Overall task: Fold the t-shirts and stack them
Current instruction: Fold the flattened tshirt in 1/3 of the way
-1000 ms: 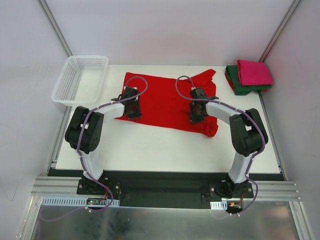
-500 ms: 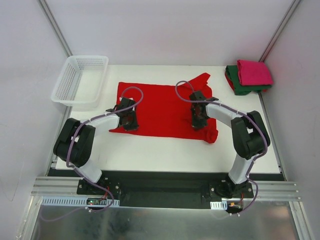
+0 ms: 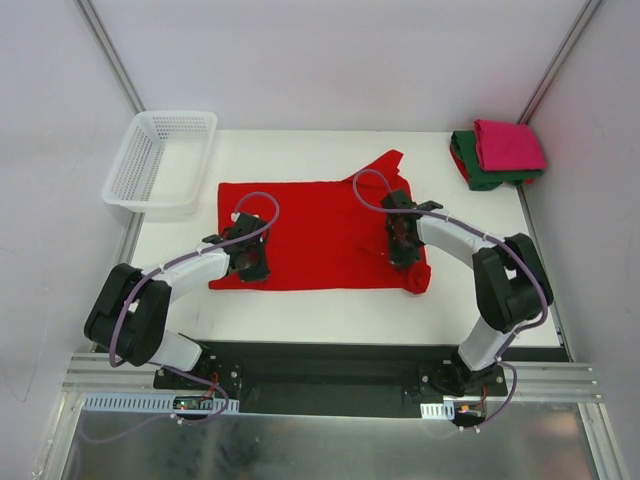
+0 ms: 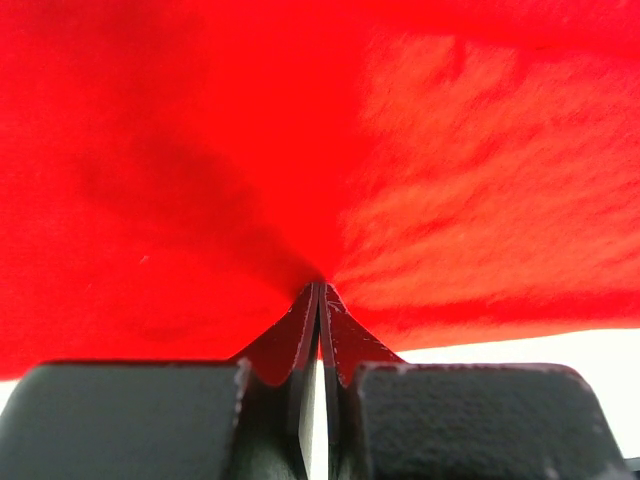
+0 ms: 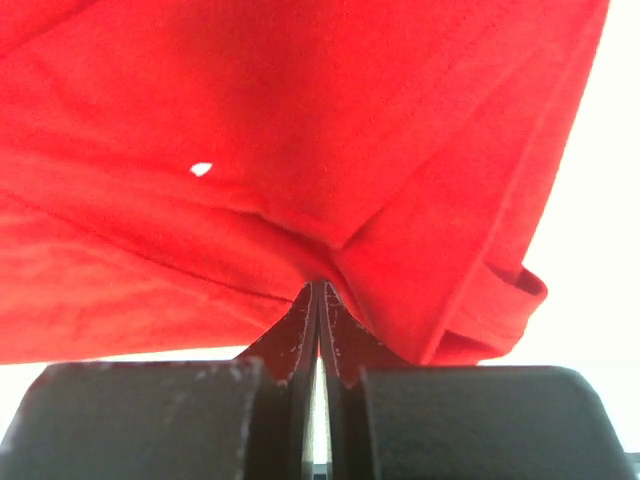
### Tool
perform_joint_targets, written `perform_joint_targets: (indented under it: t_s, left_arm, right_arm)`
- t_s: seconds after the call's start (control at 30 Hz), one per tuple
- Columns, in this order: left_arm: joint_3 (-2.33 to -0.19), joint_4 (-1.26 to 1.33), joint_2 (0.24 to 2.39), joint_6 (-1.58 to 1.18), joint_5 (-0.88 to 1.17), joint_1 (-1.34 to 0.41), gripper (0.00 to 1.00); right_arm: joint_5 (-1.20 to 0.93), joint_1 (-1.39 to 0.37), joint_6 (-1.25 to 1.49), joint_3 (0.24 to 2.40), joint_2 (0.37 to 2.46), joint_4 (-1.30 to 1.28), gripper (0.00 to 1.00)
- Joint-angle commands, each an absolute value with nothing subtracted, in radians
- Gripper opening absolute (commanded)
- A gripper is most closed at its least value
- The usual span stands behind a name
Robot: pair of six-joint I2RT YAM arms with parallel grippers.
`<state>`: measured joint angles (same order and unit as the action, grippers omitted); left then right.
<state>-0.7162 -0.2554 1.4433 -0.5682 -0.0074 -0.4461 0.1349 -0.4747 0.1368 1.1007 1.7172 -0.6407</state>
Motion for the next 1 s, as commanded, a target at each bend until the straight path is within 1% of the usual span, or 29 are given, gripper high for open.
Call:
perform_joint_targets:
  t_s: [0.0, 0.03, 0.07, 0.1, 0.13, 0.17, 0.27, 0.43, 0.53, 0.73, 0.97]
  left_arm:
    - [-0.715, -0.321, 1.358, -0.581, -0.058, -0.463, 0.03]
    - [-0.727, -0.321, 1.345, -0.577, -0.066, -0.462, 0.14]
    - [-0.733, -0.321, 1.335, -0.577, -0.069, -0.462, 0.20]
    - [-0.739, -0.321, 1.312, -0.574, -0.072, -0.463, 0.25]
    - [-0.753, -0.321, 1.305, -0.568, -0.081, -0.465, 0.36]
    - [-0.759, -0.321, 1.296, -0.566, -0.086, -0.465, 0.41]
    - [-0.773, -0.322, 1.276, -0.555, -0.101, -0.463, 0.47]
    - [-0.749, -0.322, 1.262, -0.557, -0.098, -0.463, 0.47]
    - [-0.718, -0.324, 1.249, -0.563, -0.100, -0.463, 0.45]
    - [-0.684, -0.322, 1.218, -0.569, -0.110, -0.465, 0.42]
    - [-0.680, -0.322, 1.226, -0.566, -0.112, -0.463, 0.40]
  right_arm:
    - [0.161, -0.483, 0.126, 1.106, 1.600, -0.647, 0.01]
    - [0.163, -0.483, 0.124, 1.117, 1.591, -0.647, 0.01]
    - [0.175, -0.483, 0.127, 1.123, 1.580, -0.647, 0.02]
    - [0.181, -0.485, 0.124, 1.129, 1.577, -0.650, 0.03]
    - [0.187, -0.483, 0.123, 1.141, 1.580, -0.652, 0.05]
    - [0.195, -0.483, 0.121, 1.150, 1.592, -0.656, 0.09]
    - [0.196, -0.485, 0.121, 1.163, 1.614, -0.664, 0.12]
    - [0.219, -0.483, 0.124, 1.163, 1.655, -0.640, 0.17]
    - [0.235, -0.483, 0.123, 1.177, 1.693, -0.637, 0.19]
    - [0.244, -0.471, 0.140, 1.203, 1.747, -0.632, 0.20]
    - [0.271, -0.462, 0.160, 1.183, 1.756, -0.632, 0.19]
